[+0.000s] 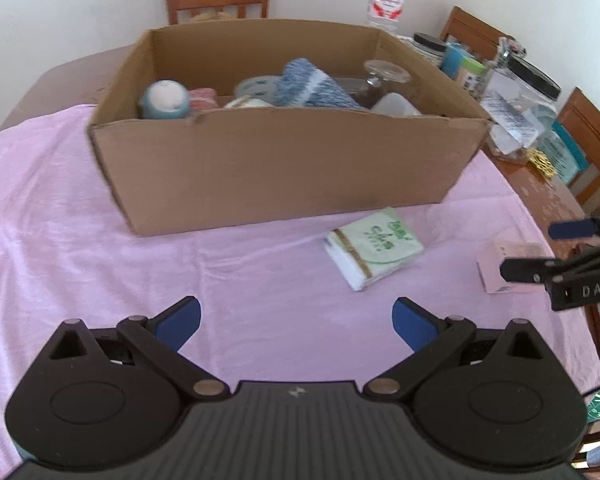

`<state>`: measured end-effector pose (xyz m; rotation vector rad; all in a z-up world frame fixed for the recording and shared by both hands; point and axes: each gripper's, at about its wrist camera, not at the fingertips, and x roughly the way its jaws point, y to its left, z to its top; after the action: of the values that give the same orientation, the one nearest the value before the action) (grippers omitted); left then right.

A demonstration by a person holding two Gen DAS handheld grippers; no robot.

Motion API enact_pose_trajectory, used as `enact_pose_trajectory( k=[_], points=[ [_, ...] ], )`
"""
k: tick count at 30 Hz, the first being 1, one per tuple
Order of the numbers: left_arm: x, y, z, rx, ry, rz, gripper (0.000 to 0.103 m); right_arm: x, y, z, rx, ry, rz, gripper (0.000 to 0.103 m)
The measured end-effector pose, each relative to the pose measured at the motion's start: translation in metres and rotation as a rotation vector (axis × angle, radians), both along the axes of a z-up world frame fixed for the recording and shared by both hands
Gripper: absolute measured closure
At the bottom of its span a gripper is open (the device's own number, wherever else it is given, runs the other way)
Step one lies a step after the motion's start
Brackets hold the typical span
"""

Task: Organize objects
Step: 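Grasp the pink paper box with the right tool while the left tool grasps the second tissue pack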

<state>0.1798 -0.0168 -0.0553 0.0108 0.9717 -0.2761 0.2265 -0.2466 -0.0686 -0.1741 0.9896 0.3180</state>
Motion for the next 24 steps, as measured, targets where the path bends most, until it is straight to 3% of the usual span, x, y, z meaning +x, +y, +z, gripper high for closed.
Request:
enact_pose_trajectory(
  k=[6, 13, 19, 24],
  points=[
    [0.016, -0.024, -0.009, -0.019, 0.04, -0.023, 0.001, -0.008, -0.014, -0.017, 0.025, 0.066, -0.057, 0.0],
    [0.04, -0.048, -0.017, -0.073, 0.08, 0.033, 0.001, -0.004, -0.01, -0.031, 0.05, 0.08, -0.037, 0.0],
    [0.054, -0.066, -0.032, -0.055, 0.112, 0.081, 0.001, -0.001, -0.002, -0.033, 0.065, 0.065, 0.004, 0.0],
    [0.065, -0.078, -0.036, 0.013, 0.085, 0.121, 0.001, 0.004, 0.002, -0.034, 0.064, 0.061, 0.027, 0.0]
  ],
)
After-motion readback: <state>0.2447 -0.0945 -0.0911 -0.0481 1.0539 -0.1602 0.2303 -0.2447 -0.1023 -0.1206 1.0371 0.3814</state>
